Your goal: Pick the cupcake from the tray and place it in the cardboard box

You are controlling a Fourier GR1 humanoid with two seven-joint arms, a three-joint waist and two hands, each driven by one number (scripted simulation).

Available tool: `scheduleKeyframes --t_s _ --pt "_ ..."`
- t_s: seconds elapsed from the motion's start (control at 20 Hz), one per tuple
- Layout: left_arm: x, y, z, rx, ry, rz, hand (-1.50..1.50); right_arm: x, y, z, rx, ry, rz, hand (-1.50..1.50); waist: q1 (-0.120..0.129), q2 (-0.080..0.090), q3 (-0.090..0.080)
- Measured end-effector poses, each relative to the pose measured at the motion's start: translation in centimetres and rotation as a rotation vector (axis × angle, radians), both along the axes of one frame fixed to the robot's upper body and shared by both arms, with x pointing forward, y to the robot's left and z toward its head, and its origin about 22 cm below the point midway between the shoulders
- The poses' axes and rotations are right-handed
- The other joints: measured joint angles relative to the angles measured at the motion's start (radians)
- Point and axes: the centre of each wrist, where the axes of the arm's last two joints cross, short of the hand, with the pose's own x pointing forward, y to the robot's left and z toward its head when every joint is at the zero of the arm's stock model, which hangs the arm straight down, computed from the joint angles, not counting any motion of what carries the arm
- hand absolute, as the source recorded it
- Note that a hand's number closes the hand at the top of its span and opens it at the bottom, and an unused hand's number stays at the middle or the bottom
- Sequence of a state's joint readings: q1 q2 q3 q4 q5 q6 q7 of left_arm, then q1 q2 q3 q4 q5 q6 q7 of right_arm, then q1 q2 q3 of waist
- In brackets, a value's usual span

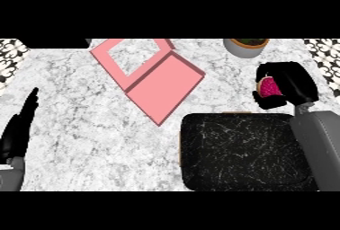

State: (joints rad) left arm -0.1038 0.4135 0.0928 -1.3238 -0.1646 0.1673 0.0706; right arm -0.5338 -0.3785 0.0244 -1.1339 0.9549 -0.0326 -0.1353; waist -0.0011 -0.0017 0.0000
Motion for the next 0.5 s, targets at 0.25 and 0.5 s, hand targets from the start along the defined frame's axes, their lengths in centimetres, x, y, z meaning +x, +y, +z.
scheduleKeyframes --t_s 0.25,0.5 --pt "-0.1 0.2 -0.3 -0.005 -0.001 0.0 0.0 -0.2 2.1 3.5 0.055 -0.125 0.101 1.5 0.0 -0.001 0.0" --pt "-0.2 0.7 0.4 -0.007 -0.003 -0.012 0.0 0.4 5.9 5.9 0.142 -0.131 0.172 1.5 0.006 0.0 0.0"
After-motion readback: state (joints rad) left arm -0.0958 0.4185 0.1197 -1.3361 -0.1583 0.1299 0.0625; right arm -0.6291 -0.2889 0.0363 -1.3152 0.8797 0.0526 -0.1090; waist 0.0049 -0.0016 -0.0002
